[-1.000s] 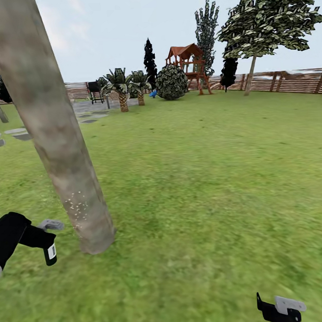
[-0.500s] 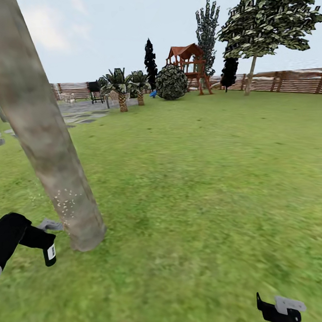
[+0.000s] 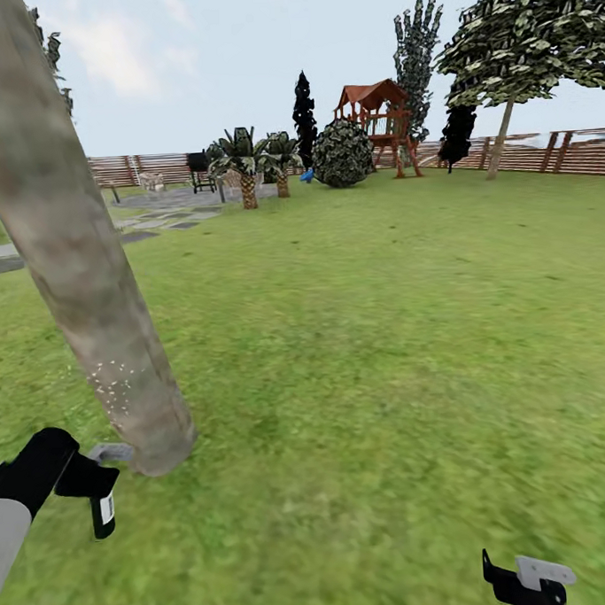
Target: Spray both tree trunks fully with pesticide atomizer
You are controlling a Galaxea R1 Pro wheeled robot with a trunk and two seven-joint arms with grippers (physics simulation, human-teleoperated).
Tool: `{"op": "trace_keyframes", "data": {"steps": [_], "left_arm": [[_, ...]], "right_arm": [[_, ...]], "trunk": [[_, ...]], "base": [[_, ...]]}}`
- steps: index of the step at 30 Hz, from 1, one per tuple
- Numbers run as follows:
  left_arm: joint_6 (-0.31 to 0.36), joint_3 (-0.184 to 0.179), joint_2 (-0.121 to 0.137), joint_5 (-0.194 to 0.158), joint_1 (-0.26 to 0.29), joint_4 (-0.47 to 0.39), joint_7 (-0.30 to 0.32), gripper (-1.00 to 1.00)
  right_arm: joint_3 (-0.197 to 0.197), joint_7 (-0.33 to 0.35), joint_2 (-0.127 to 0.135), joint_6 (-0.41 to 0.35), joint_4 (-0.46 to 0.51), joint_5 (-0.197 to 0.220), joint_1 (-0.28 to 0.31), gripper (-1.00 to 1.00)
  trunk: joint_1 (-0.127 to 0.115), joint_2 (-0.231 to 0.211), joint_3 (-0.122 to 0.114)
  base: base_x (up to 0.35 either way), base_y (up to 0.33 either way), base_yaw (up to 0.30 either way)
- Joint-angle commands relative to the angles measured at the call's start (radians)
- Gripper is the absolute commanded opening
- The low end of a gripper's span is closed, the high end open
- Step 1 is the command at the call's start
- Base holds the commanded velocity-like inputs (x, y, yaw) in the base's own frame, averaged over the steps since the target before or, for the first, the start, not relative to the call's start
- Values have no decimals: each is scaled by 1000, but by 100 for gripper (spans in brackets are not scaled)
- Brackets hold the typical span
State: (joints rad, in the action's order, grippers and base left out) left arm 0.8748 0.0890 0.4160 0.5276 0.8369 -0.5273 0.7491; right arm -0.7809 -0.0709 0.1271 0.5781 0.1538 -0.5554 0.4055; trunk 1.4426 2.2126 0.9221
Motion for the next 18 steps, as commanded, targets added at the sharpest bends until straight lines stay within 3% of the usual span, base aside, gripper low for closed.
{"op": "trace_keyframes", "data": {"steps": [1, 3, 6, 10, 12, 15, 18], "left_arm": [[-3, 10, -1, -9, 1, 4, -13, -100], [-26, 16, -2, -41, 1, 25, -73, -100], [-67, 20, -2, -55, 1, 83, -140, -100], [-95, 22, -3, -60, 1, 123, -171, -100], [-100, 24, -3, -87, 1, 163, -174, -100], [-117, 24, -17, -236, -1, 201, -249, -100], [-181, 25, -52, -294, -16, 247, -354, -100]], "right_arm": [[-3, -7, 0, 3, -2, -11, 1, 100], [-4, -7, 0, 2, -2, -11, 1, 100], [-3, -7, 0, 2, -2, -11, 1, 100], [-3, -7, 0, 2, -2, -11, 1, 100], [-3, -7, 0, 2, -3, -11, 1, 100], [-3, -7, 0, 1, -3, -11, 1, 100], [-3, -7, 0, 0, -3, -11, 1, 100]], "trunk": [[0, 0, 1], [0, 0, 1], [0, 0, 1], [0, 0, 1], [0, 0, 1], [0, 0, 1], [0, 0, 1]], "base": [[237, -195, 0], [238, -194, 0], [218, -174, 0], [54, -41, 93], [6, -5, 245], [2, -1, 269], [0, 0, 159]]}}
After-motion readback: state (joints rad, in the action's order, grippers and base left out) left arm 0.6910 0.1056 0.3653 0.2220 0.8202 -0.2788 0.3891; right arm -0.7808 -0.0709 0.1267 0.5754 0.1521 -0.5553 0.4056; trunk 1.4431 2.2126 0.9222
